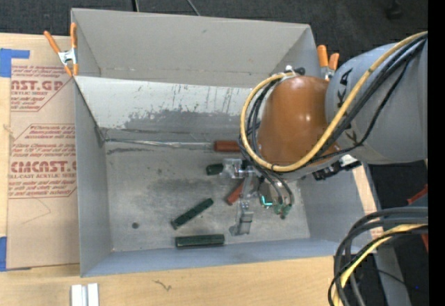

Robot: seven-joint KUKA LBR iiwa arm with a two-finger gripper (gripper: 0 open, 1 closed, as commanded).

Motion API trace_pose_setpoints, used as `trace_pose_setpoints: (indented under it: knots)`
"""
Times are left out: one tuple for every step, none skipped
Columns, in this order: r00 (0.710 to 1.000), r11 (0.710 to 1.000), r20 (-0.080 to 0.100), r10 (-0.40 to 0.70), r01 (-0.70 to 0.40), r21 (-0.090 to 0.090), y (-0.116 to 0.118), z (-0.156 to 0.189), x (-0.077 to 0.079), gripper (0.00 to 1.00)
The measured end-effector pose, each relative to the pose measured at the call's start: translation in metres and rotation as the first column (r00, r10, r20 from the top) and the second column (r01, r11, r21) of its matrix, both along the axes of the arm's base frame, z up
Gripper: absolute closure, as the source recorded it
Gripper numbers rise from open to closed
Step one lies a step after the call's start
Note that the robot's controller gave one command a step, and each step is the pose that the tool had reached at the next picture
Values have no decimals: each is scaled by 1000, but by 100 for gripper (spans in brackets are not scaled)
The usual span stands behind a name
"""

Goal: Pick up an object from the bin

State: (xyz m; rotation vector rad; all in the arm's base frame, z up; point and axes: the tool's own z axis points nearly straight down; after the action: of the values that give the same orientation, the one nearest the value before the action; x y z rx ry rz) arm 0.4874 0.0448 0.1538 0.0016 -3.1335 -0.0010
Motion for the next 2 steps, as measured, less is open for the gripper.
trace_pose_setpoints:
  knots:
    - [971,971,9,238,-238,1,83,-84,-1,0]
    - [971,971,10,237,-237,0,83,-84,-1,0]
